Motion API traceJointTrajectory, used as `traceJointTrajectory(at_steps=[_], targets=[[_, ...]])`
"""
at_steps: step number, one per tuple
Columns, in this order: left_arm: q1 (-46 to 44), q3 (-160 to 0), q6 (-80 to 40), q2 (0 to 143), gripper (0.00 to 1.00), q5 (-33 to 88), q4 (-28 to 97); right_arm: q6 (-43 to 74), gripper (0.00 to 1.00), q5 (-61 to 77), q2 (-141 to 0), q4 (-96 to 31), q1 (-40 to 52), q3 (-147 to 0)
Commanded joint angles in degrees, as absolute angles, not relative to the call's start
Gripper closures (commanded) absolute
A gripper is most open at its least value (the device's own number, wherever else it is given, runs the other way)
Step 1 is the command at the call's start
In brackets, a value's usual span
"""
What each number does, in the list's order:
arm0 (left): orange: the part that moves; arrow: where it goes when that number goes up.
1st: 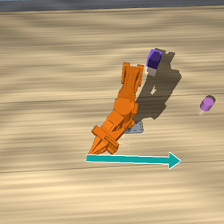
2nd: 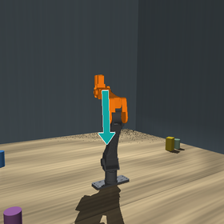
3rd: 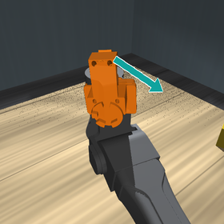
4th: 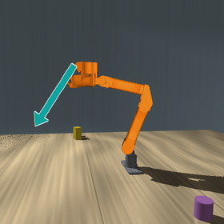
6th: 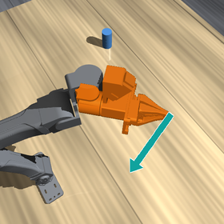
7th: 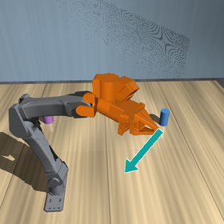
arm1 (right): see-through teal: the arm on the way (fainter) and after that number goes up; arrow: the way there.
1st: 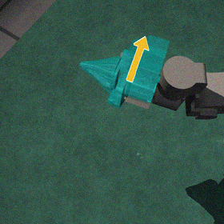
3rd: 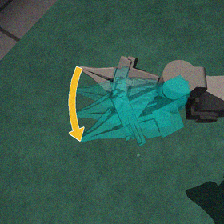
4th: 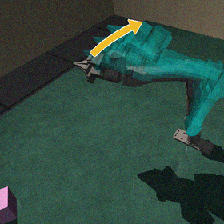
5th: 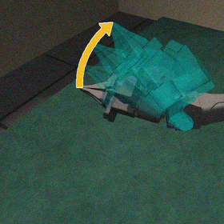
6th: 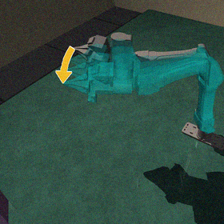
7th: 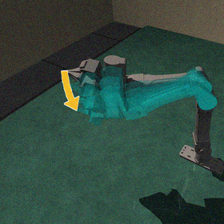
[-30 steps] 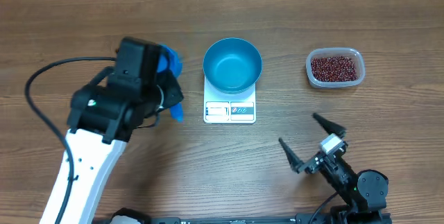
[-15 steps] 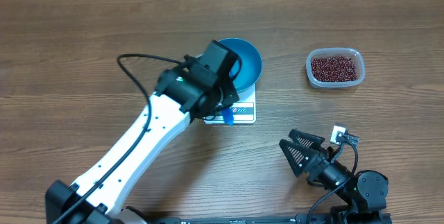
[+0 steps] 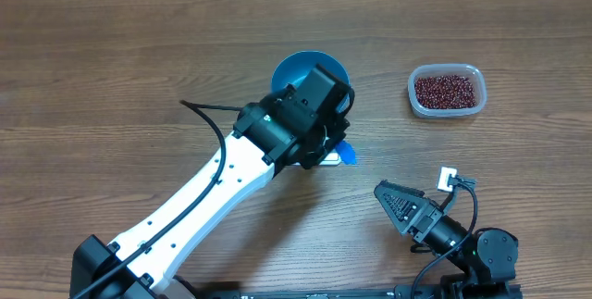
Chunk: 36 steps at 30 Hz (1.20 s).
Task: Scoop item into bowl and weigh 150g on scale
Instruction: 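Lift the blue scoop with the left gripper toward the right gripper, then grasp the blue scoop handle with the right gripper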
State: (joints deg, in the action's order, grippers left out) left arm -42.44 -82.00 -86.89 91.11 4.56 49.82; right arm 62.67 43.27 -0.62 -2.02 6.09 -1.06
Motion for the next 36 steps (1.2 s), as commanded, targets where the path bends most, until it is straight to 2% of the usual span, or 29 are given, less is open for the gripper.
traceJointTrajectory(at_steps=[1,3,10,15,19,25,30,34,36], targets=[[-43.2,-81.9,-92.3,91.6,0.96,4.9,48.6,63.2,0.0,42.0,-0.2,0.4,6.4,-0.6],[-43.2,-81.9,-92.9,91.6,0.96,4.5,47.9,61.3,0.0,39.9,-0.3,0.0,6.4,-1.7],[-43.2,-81.9,-93.5,91.6,0.96,4.0,47.0,54.8,0.11,37.7,-6.7,-0.3,6.4,-4.7],[-43.2,-81.9,-93.5,91.6,0.96,3.8,47.0,45.6,0.12,37.8,-18.1,-1.0,6.4,-12.7],[-43.2,-81.9,-93.5,91.6,0.96,2.9,47.1,38.2,0.13,38.2,-28.3,-6.2,6.4,-20.5],[-43.2,-81.9,-94.1,91.6,0.96,2.3,47.1,35.6,0.19,40.0,-40.1,-6.9,6.6,-25.9],[-43.2,-81.9,-95.0,91.6,0.95,2.3,46.0,35.4,0.22,36.9,-44.0,0.8,13.2,-26.0],[-43.2,-81.9,-95.0,91.6,0.96,2.3,46.1,35.4,0.34,30.4,-47.1,2.7,19.4,-26.0],[-43.2,-81.9,-95.0,91.6,0.95,2.3,46.1,35.5,0.36,28.0,-49.0,3.9,21.4,-26.0]])
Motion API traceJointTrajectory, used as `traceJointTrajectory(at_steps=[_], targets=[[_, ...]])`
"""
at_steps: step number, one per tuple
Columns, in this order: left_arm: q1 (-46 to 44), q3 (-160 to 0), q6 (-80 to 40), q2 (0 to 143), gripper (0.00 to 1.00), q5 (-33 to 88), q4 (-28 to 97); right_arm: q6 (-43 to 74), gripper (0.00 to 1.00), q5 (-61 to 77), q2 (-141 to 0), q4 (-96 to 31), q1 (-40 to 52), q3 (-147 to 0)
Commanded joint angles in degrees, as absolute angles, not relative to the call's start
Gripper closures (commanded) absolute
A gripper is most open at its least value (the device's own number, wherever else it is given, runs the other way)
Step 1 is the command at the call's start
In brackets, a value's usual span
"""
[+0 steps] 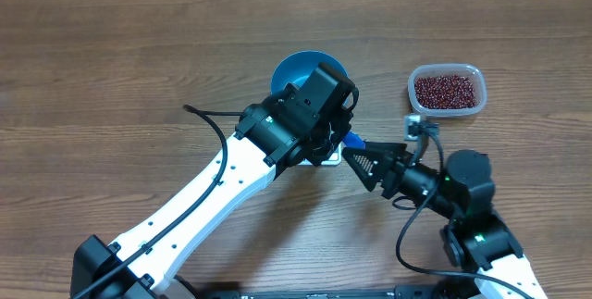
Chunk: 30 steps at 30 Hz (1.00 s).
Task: Scoop item into bowl and weigh 150g on scale
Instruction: 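Grasp the blue scoop handle with the right gripper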
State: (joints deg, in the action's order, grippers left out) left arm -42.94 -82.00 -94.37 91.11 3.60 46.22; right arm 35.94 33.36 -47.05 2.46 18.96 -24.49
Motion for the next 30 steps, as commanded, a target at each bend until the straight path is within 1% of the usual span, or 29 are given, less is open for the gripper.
traceJointTrajectory(at_steps=[1,4,12,16,18,25,30], targets=[[-43.2,-81.9,-95.0,91.6,0.96,2.3,46.1,35.5,0.37,27.6,-49.8,4.7,21.9,-26.0],[-43.2,-81.9,-95.0,91.6,0.95,2.3,46.2,35.7,0.41,27.4,-52.2,7.3,22.4,-26.0],[-43.1,-81.9,-95.0,91.6,0.95,2.3,46.6,36.1,0.44,27.1,-53.8,11.3,22.4,-26.0],[-43.1,-81.9,-94.9,91.6,0.95,2.4,46.7,36.2,0.52,26.1,-53.8,12.5,22.4,-26.0],[-43.2,-81.9,-94.9,91.6,0.96,2.7,46.8,37.7,0.58,25.0,-53.8,13.2,22.4,-26.0],[-43.2,-81.9,-95.1,91.6,0.95,2.8,46.6,37.7,0.59,25.8,-54.5,12.8,22.4,-26.0],[-43.2,-81.9,-95.2,91.6,0.95,2.9,46.7,38.1,0.64,25.7,-56.6,12.8,22.4,-26.0]])
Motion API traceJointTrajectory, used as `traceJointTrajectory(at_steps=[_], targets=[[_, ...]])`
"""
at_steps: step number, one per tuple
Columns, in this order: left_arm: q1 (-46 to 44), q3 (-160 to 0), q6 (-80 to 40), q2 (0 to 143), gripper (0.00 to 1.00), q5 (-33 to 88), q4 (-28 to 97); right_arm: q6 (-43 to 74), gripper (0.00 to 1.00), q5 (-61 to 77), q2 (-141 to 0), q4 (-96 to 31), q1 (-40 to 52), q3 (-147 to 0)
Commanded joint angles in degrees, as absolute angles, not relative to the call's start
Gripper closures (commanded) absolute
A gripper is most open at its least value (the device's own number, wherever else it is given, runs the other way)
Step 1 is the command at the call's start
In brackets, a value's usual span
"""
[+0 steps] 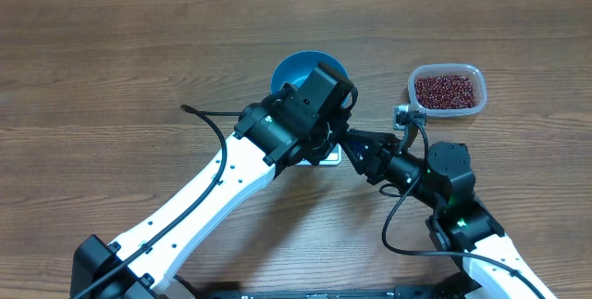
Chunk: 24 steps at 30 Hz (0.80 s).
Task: Scoop item into bowl and weigh 150g on scale
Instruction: 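Grasp the blue scoop handle with the right gripper, then release the scoop from the left gripper and pull the left arm back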
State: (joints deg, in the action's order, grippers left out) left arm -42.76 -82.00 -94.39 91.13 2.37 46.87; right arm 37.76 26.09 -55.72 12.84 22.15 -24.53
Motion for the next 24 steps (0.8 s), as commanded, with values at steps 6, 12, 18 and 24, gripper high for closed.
traceJointTrajectory(at_steps=[6,12,18,24], targets=[[-43.2,-81.9,-95.2,91.6,0.96,3.0,46.7,38.2,0.75,25.7,-57.0,13.5,22.4,-26.0],[-43.2,-81.9,-95.2,91.6,0.96,3.0,46.7,39.7,0.93,26.8,-57.0,13.5,22.4,-26.0],[-43.1,-81.9,-94.7,91.6,0.57,3.1,46.6,40.7,0.96,28.8,-57.0,13.2,22.4,-26.0],[-42.7,-82.5,-83.5,90.9,0.0,9.4,42.5,42.0,0.96,29.6,-55.8,12.0,22.4,-26.0]])
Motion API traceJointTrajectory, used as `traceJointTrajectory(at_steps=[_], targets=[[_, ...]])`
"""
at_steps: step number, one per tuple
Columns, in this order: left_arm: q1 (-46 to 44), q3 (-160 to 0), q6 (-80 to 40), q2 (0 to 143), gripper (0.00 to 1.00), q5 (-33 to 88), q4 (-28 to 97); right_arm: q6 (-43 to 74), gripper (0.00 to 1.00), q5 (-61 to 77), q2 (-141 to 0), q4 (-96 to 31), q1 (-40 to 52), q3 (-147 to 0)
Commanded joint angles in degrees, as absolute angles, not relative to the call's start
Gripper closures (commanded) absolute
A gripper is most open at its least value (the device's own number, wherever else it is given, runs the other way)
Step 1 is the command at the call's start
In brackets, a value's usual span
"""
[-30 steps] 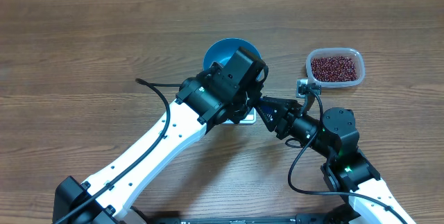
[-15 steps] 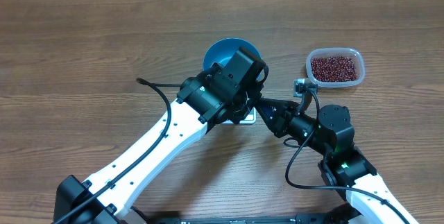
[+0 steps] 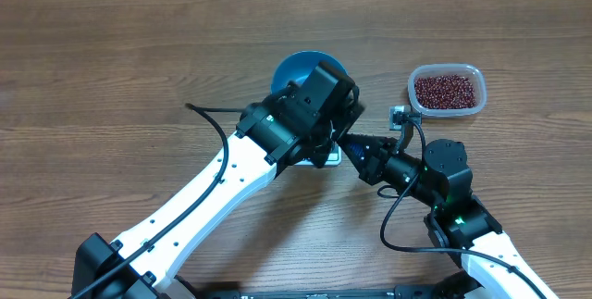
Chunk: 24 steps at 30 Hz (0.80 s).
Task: Scoop item into bowl and weigh 150g on scale
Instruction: 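Release the scoop from the left gripper and pull the left arm back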
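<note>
The blue bowl (image 3: 298,66) stands at mid table, its near half covered by my left wrist. My left gripper (image 3: 325,140) points down just in front of the bowl, its fingers hidden under the wrist. A white corner of the scale (image 3: 330,158) peeks out below it. My right gripper (image 3: 348,142) reaches in from the right, and its tips meet the left wrist where a sliver of the blue scoop (image 3: 355,149) shows. Whether either gripper is shut on the scoop cannot be told. The red beans sit in a clear tub (image 3: 447,90) at the right.
The left arm's white link (image 3: 203,206) crosses the table diagonally from the lower left, with a black cable looping beside it. The right arm's base (image 3: 458,220) takes up the lower right. Bare wood lies at the left and far side.
My right gripper has pushed slightly further left, closer under the left wrist. The left arm, bowl and bean tub stay where they were.
At first my right gripper rested near the front edge at the lower right, and the blue scoop showed beside the left gripper. Then the right gripper was up at the scoop's right end. After that it covered the scoop, and now it sits tight against the left wrist.
</note>
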State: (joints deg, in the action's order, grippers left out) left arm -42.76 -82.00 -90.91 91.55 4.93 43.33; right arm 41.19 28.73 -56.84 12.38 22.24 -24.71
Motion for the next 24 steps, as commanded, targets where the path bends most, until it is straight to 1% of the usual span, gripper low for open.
traceJointTrajectory(at_steps=[1,3,7,8,14,19,21,24], targets=[[-42.7,-82.9,-82.1,90.5,0.0,9.9,42.6,42.0,0.96,29.6,-55.0,11.2,22.4,-26.0],[-42.7,-84.2,-76.9,88.9,0.0,9.8,42.6,41.9,0.96,29.0,-53.4,8.8,22.4,-26.3],[-42.7,-85.8,-64.3,83.1,0.0,6.6,42.8,37.4,0.96,24.7,-49.1,-4.9,22.4,-31.5],[-42.7,-85.8,-60.9,80.9,0.0,4.5,43.5,35.8,0.96,22.9,-48.0,-10.1,22.4,-34.0],[-42.7,-85.8,-48.3,72.8,0.0,-4.8,52.1,30.9,0.96,15.2,-46.2,-30.2,22.4,-46.3],[-42.8,-85.8,-34.5,71.4,0.01,-5.5,59.5,28.7,0.96,10.9,-46.2,-41.9,22.4,-55.0],[-42.8,-85.8,-31.4,71.5,0.0,-6.2,62.8,28.4,0.96,8.0,-46.2,-46.2,22.4,-57.3],[-42.8,-85.8,-31.3,71.6,0.0,-8.1,65.8,27.9,0.96,4.7,-46.2,-51.4,22.4,-59.4]])
